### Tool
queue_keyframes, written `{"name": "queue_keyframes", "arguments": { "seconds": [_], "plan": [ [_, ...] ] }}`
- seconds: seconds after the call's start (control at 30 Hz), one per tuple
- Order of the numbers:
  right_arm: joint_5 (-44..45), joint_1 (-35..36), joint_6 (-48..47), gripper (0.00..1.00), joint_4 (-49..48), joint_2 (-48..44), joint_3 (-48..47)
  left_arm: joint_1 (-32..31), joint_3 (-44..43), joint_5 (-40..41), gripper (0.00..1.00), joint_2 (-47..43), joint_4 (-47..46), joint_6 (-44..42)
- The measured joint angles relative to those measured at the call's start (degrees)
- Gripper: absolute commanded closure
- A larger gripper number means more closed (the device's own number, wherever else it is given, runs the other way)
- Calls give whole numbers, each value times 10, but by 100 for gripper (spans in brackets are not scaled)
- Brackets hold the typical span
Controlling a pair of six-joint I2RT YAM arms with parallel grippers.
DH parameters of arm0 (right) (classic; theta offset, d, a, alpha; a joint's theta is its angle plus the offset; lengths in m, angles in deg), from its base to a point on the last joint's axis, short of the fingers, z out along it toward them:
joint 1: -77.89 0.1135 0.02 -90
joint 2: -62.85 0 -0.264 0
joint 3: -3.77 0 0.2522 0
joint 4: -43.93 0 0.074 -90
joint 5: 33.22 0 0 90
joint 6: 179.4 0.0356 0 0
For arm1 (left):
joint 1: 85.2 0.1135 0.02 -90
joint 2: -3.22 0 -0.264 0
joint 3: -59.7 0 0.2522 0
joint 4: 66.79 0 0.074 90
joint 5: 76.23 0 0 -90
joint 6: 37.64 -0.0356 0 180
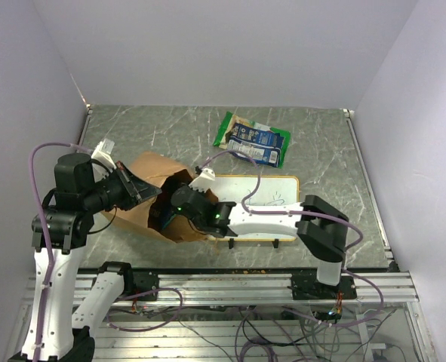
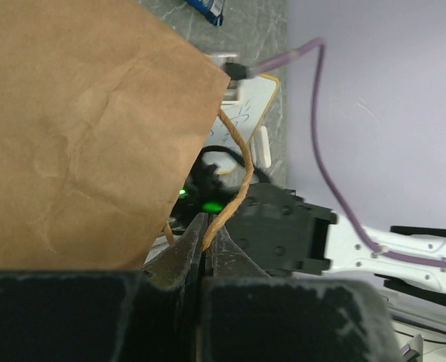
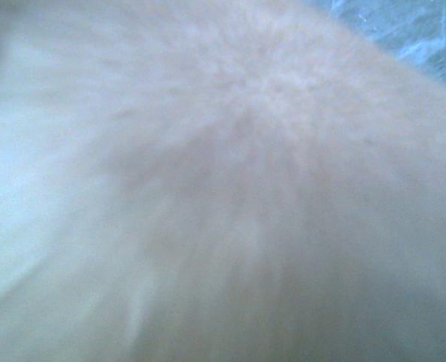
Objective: Take the snacks out of the paper bag
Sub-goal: Take out the snack from the paper bag.
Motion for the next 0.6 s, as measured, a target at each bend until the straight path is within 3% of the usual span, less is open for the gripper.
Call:
{"name": "queue_keyframes", "arguments": {
  "seconds": [0.3,0.6],
  "plan": [
    [-28,-5,-46,100,37,-142,83,0,1,10,93,-8,13,14],
    [-70,-10,-138,100,86,-247,100,0,46,25,93,-37,-18,71]
  ]
}}
